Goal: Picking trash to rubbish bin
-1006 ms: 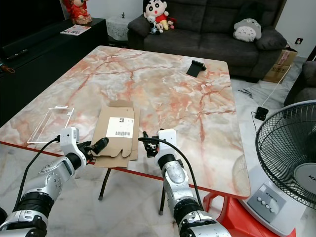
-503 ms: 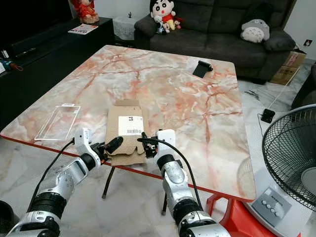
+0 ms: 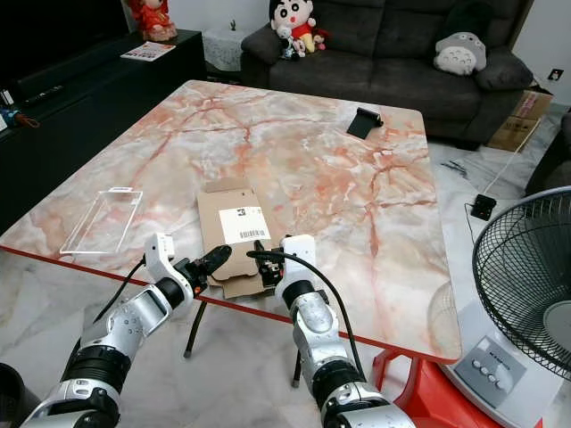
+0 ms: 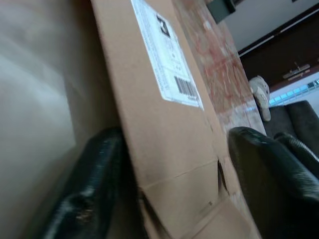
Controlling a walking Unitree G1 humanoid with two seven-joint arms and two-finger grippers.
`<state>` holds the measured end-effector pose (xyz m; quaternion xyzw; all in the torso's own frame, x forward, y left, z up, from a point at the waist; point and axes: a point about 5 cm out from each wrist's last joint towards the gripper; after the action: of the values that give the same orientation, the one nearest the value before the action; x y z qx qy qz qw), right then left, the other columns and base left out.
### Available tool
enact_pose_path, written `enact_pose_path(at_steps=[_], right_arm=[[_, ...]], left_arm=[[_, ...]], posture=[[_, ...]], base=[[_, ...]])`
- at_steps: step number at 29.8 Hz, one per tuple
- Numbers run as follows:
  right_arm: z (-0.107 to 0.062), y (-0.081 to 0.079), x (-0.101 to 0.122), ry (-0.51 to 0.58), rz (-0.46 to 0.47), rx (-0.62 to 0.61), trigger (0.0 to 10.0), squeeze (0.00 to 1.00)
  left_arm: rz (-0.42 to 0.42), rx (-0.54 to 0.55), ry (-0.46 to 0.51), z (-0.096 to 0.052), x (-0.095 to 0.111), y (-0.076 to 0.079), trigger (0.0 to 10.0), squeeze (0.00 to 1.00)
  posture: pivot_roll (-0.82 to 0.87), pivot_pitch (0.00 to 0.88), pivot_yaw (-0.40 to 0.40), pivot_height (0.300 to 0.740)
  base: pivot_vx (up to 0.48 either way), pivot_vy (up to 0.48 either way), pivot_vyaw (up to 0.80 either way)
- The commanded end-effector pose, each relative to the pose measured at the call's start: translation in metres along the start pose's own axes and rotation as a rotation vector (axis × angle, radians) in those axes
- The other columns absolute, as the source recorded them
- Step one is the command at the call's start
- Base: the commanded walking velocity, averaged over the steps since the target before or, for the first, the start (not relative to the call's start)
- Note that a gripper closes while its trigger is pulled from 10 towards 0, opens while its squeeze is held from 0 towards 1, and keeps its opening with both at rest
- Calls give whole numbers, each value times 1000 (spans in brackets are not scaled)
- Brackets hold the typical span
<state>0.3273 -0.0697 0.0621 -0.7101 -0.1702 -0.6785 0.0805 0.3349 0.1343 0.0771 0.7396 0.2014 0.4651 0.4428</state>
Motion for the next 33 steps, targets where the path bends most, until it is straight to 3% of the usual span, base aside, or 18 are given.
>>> enact_pose_path(at_steps=[1,33], right_arm=[[-1,-2,-3,-19,-8,12,10000,0],[-1,-2,-4,-22,-9,12,10000,0]], left_arm=[[-16,-1,-30,4,-7,3,0,0],[-5,15,3,5,0,5,0,0]], posture=[[-11,16,-40,740],[-12,15,-39,740]], base=[[0,0,0],[0,0,0]])
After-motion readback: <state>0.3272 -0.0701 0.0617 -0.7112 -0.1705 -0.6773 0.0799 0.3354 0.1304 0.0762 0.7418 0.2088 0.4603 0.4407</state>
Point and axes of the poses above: a point about 5 cm out from each wrist's last joint towards the gripper, its own z axis pointing out of the wrist towards the gripper, its own x axis along the axis of the wrist's last joint, y = z × x, and after that the axes turned 13 degrees about -z, right-handed
